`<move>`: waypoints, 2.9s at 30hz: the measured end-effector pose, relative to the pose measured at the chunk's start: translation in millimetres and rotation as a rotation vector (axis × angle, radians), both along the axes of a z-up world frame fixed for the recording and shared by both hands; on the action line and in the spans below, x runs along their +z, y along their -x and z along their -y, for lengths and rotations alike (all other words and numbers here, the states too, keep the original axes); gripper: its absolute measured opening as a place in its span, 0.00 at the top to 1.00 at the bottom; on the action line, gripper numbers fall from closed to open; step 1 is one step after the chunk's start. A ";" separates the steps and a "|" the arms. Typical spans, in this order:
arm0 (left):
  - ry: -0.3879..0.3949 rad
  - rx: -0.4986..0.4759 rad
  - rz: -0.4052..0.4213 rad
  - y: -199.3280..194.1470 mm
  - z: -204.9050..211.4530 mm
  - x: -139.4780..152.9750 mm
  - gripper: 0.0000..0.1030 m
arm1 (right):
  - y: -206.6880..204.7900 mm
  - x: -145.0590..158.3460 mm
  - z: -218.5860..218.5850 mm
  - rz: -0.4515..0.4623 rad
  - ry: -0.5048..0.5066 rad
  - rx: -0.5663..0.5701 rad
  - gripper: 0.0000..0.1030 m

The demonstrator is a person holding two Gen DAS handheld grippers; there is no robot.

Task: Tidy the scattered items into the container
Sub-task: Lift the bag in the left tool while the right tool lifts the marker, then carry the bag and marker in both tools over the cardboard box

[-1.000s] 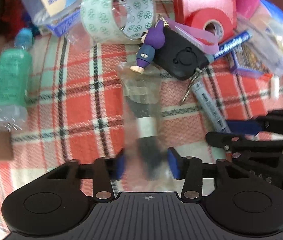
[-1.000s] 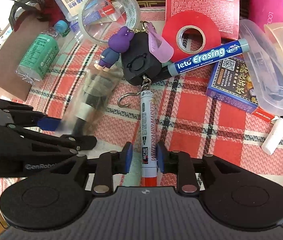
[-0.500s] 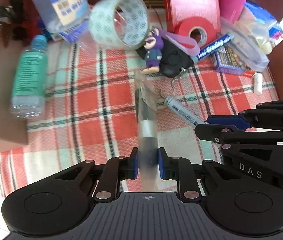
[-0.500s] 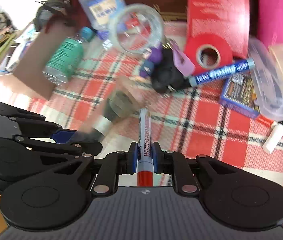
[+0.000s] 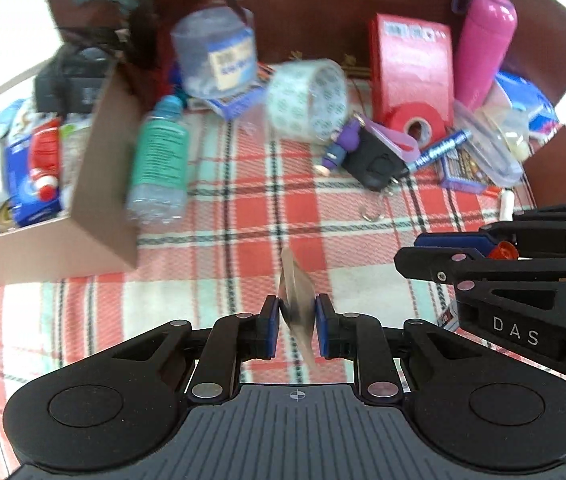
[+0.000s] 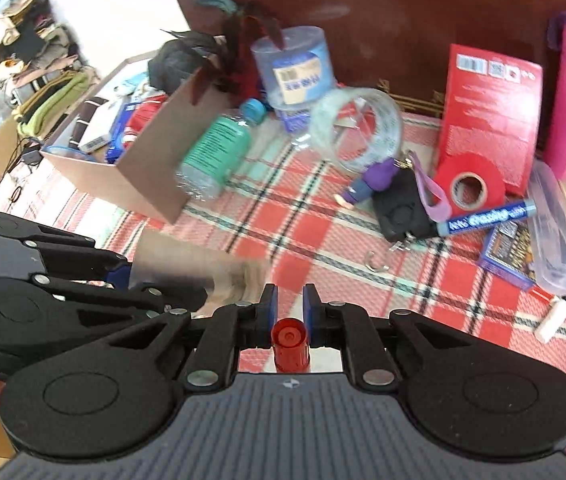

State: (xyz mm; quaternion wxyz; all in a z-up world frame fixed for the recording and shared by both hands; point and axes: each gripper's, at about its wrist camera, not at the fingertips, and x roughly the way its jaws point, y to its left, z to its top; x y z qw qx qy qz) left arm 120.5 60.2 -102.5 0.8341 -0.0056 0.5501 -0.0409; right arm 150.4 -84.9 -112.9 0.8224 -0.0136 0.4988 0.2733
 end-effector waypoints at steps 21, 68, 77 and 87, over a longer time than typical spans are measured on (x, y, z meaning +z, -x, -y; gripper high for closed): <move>0.009 0.148 0.111 25.1 -125.4 44.0 0.85 | -3.0 56.9 -120.9 0.107 -0.029 0.181 0.86; 0.057 0.160 0.244 -78.8 -324.6 84.8 0.86 | -92.6 74.5 -329.8 0.170 0.052 0.217 0.85; 0.001 0.220 0.305 -88.6 -344.4 78.4 0.25 | -117.9 62.6 -342.0 0.208 0.108 0.176 0.76; 0.080 0.353 0.297 -84.2 -369.1 67.2 0.09 | -122.4 65.7 -334.8 0.297 0.143 0.130 0.23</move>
